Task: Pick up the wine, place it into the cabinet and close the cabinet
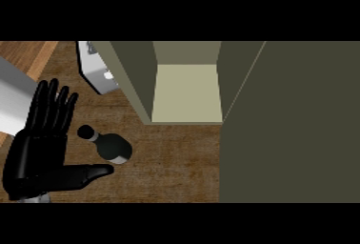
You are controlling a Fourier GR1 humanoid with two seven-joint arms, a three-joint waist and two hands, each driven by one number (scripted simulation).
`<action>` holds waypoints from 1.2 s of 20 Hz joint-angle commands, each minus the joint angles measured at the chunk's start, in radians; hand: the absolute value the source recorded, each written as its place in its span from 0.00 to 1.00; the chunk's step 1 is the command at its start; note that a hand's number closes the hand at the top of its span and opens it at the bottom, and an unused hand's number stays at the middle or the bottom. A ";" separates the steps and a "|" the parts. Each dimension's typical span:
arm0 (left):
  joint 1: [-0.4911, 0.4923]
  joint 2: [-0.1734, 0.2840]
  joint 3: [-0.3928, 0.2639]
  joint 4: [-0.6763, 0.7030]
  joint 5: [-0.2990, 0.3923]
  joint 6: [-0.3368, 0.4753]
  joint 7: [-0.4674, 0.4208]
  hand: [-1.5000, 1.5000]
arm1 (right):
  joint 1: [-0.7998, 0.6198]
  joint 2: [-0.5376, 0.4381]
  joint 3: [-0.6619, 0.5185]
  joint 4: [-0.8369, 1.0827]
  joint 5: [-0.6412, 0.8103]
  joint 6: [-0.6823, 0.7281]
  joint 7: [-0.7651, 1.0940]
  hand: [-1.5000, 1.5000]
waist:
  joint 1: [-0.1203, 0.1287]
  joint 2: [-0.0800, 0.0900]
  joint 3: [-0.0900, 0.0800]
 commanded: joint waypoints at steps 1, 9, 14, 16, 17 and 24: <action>0.016 0.015 0.031 0.063 0.003 -0.032 -0.039 0.00 | 0.030 -0.005 0.004 -0.130 -0.034 -0.026 0.098 0.00 | -0.004 0.000 0.000; 0.089 -0.017 0.044 0.182 -0.027 -0.070 -0.181 0.00 | -0.061 0.009 -0.024 0.004 -0.005 -0.018 0.030 0.00 | 0.000 0.001 0.000; 0.098 0.038 0.116 0.246 0.027 -0.156 -0.209 0.00 | -0.002 0.060 0.097 -0.049 0.081 -0.041 0.062 0.00 | 0.000 0.000 0.000; 0.040 0.049 0.146 0.265 0.045 -0.140 -0.171 0.00 | 0.034 0.059 0.065 0.021 0.076 0.021 -0.049 0.00 | -0.002 0.000 0.000; 0.165 0.019 0.109 0.224 0.039 -0.170 -0.218 0.00 | -0.035 0.015 0.038 -0.047 0.012 -0.014 0.088 0.00 | 0.002 0.000 0.000; 0.130 0.051 0.153 0.460 0.016 -0.255 -0.367 0.00 | 0.040 0.057 0.092 -0.062 0.075 0.005 0.042 0.00 | -0.001 0.000 0.000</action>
